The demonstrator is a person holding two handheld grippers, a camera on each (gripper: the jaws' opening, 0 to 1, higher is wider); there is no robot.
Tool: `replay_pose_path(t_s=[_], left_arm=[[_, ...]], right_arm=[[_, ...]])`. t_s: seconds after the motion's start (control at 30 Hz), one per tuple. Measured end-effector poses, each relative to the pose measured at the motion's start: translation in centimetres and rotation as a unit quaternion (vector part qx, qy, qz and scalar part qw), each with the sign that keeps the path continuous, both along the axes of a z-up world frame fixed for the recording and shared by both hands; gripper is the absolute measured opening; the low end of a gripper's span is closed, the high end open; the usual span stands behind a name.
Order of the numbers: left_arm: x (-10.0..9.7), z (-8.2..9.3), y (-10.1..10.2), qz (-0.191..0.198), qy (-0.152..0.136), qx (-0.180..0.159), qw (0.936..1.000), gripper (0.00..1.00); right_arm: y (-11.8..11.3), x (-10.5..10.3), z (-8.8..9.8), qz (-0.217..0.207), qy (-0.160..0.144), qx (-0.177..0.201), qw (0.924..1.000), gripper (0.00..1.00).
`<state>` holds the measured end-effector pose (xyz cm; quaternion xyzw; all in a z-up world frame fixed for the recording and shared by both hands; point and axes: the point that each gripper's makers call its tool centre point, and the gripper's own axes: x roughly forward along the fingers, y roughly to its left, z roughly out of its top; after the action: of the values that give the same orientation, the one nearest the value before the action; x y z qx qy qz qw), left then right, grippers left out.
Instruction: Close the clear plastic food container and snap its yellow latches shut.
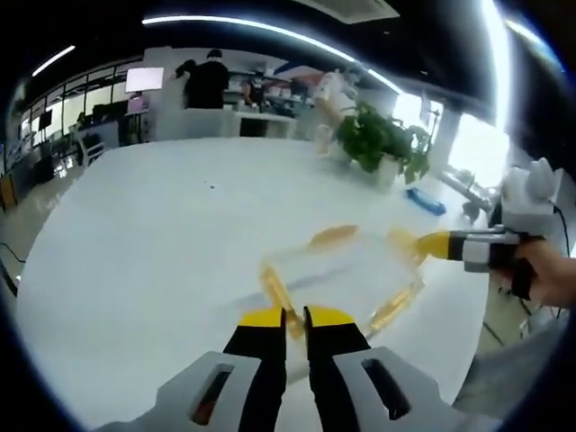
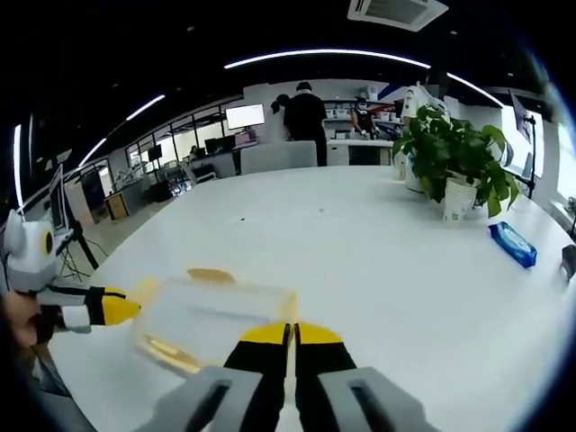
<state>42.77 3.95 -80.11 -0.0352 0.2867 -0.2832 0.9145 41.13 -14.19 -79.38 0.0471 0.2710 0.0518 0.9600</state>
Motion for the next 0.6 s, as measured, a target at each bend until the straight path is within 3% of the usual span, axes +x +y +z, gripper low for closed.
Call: replay_pose_path(t_s=[0.1, 0.17, 0.23, 0.33, 0.43, 0.6], left_arm=[[-0.1, -0.4, 0.8, 0.015, 0.008, -0.003, 0.9998, 0.12], [-0.2, -0.5, 1.4, 0.035, 0.029, -0.032, 0.9985, 0.2], [0.2, -0.3, 1.8, 0.048, 0.029, -0.056, 0.9969, 0.24], [0.3, -0.4, 2.2, 0.049, 0.028, -0.042, 0.9975, 0.24], [0.3, -0.1, 1.9, 0.048, 0.03, -0.054, 0.9969, 0.24], [0.6, 0.1, 0.4, 0.036, 0.039, -0.078, 0.9955, 0.21]], right_arm=[[-0.5, -0.1, -0.2, -0.007, 0.005, -0.001, 1.0, 0.0], [-1.0, -0.2, -0.4, -0.016, 0.008, -0.002, 0.9998, 0.01], [-1.4, -0.2, -0.4, -0.024, 0.009, -0.004, 0.9997, 0.06], [-1.7, -0.3, -0.5, -0.027, 0.012, -0.013, 0.9995, 0.08], [-1.1, -0.2, -0.3, -0.017, 0.011, -0.005, 0.9998, 0.1], [0.8, 0.3, -0.3, 0.001, 0.01, 0.04, 0.9991, 0.17]])
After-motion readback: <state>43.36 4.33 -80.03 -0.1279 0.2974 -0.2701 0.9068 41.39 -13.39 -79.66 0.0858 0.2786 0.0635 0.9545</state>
